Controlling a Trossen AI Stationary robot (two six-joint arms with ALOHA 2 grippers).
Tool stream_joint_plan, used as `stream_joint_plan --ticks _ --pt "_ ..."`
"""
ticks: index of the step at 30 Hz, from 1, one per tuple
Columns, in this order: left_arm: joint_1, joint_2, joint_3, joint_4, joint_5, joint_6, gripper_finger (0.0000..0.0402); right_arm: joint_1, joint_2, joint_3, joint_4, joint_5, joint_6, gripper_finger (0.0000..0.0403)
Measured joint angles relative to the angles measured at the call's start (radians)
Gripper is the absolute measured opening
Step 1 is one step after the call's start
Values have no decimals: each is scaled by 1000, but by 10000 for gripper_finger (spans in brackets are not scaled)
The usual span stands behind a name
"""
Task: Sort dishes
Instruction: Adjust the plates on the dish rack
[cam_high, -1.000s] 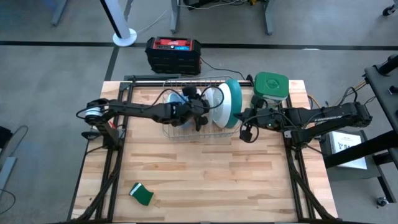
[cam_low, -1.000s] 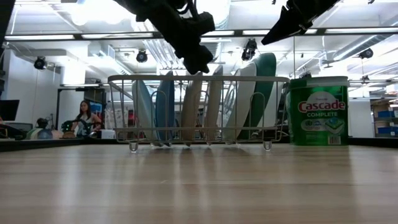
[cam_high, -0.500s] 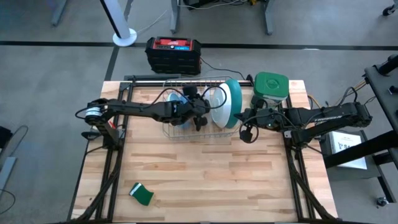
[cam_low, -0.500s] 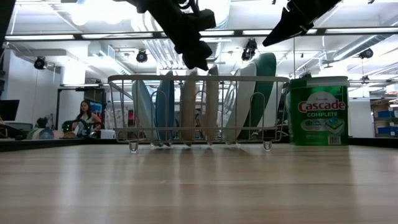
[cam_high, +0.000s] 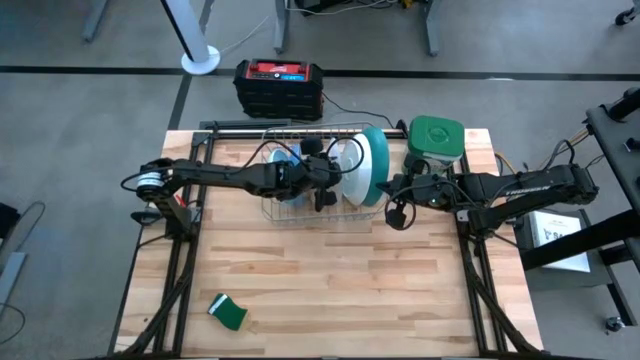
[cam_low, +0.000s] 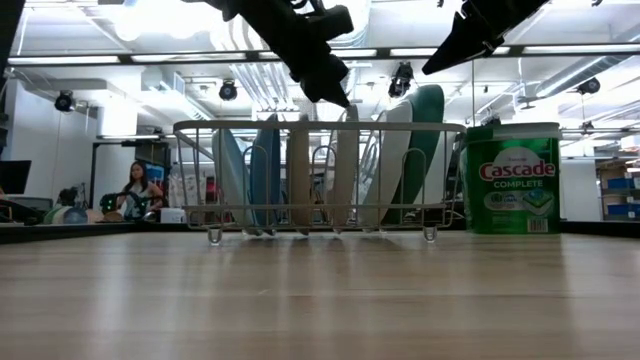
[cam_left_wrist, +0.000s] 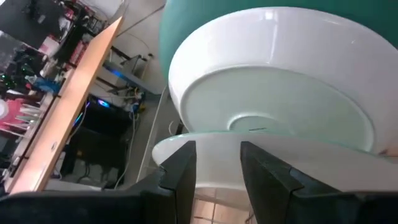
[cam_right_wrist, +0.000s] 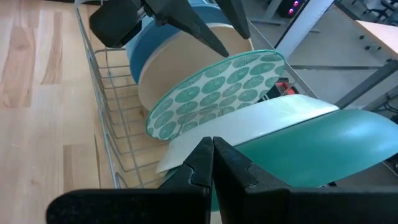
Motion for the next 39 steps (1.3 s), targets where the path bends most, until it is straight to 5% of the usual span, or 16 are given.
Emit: stream_joint_plan --ticks 13,25,32,35,39 --pt "19 9 0 17 57 6 116 0 0 0 0 0 0 0" --pt "19 9 0 8 -11 15 116 0 0 0 0 0 0 0" --pt "-13 -22 34 -167 -65 -27 116 0 0 0 -1 0 -11 0" --pt "-58 -59 51 -285 -5 -87 116 0 0 0 2 0 -37 0" --pt "-145 -138 -4 -226 114 -85 116 0 15 -9 112 -78 -75 0"
